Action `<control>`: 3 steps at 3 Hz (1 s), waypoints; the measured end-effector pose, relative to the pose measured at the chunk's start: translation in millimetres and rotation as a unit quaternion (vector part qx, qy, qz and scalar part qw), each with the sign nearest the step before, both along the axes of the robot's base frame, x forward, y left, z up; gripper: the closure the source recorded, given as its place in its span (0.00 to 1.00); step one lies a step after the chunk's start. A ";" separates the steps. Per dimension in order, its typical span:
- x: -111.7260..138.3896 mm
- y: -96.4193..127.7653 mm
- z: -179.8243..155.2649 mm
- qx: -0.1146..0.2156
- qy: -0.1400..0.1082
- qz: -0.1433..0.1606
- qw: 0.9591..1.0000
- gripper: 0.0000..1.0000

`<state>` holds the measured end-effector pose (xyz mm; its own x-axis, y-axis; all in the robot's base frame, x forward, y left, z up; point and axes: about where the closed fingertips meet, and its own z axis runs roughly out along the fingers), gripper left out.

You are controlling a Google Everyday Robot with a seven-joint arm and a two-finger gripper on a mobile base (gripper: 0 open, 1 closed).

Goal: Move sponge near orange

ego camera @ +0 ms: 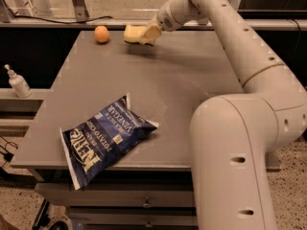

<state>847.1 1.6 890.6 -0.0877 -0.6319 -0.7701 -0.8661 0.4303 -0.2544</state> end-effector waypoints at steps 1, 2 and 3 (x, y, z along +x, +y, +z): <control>9.7 22.7 -4.8 -0.012 0.000 0.010 1.000 1.00; 16.0 41.7 -12.1 -0.021 0.005 0.018 1.000 1.00; 18.8 55.5 -17.4 -0.028 0.010 0.026 0.999 1.00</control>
Offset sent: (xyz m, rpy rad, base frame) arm 0.0444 0.0567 -0.0043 -0.0681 0.0151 0.0498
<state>865.9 57.1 873.2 -0.0675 -0.6785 -0.7314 -0.8921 0.3694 -0.2603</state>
